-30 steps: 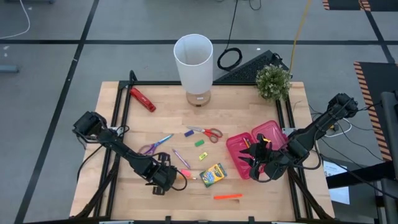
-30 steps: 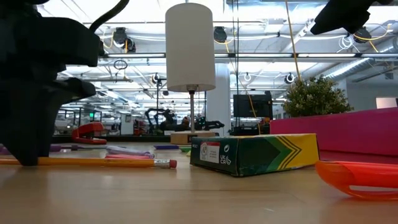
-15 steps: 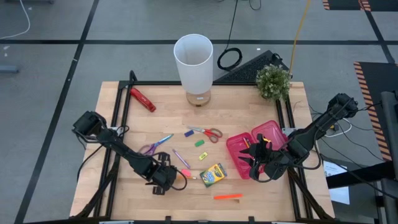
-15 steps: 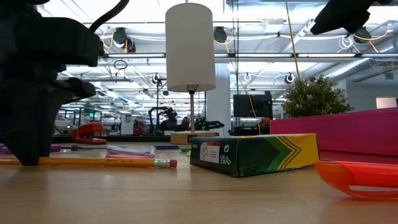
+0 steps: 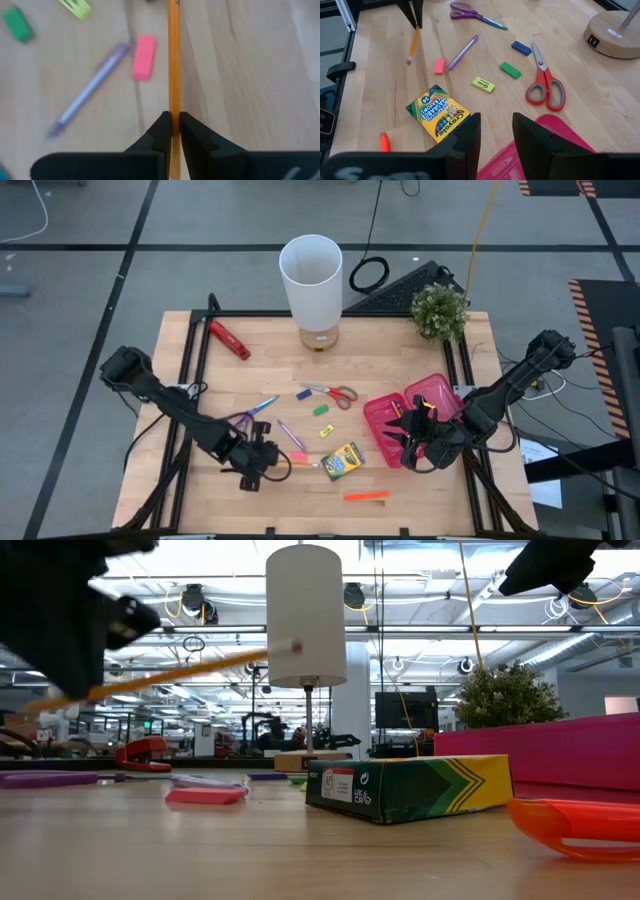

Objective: Pack school essentials
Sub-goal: Put the yellow pencil into the pink supply box

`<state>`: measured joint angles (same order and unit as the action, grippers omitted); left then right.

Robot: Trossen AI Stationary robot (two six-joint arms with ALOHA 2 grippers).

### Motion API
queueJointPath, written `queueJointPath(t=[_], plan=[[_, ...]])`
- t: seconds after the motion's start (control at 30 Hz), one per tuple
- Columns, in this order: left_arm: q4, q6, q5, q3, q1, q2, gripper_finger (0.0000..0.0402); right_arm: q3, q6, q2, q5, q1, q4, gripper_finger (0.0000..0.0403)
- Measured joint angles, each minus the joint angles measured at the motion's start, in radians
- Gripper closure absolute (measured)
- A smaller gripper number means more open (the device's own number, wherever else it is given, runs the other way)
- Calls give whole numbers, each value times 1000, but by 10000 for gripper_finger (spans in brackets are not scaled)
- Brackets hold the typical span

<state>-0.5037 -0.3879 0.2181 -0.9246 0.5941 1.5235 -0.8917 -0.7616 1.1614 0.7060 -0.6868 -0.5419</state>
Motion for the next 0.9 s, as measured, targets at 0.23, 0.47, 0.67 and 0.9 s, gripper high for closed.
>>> queueJointPath(t=[0.23, 0.47, 0.67, 0.9], plan=[[114, 134, 106, -1, -25, -94, 366, 0, 15, 0, 52, 7, 21, 298], [329, 332, 103, -2, -96, -138, 366, 38, 255, 21, 56, 33, 288, 298], [559, 448, 30, -3, -189, -136, 366, 111, 515, 73, 47, 77, 678, 298], [747, 492, -84, -1, -303, -132, 366, 127, 645, 170, 6, 139, 882, 297]])
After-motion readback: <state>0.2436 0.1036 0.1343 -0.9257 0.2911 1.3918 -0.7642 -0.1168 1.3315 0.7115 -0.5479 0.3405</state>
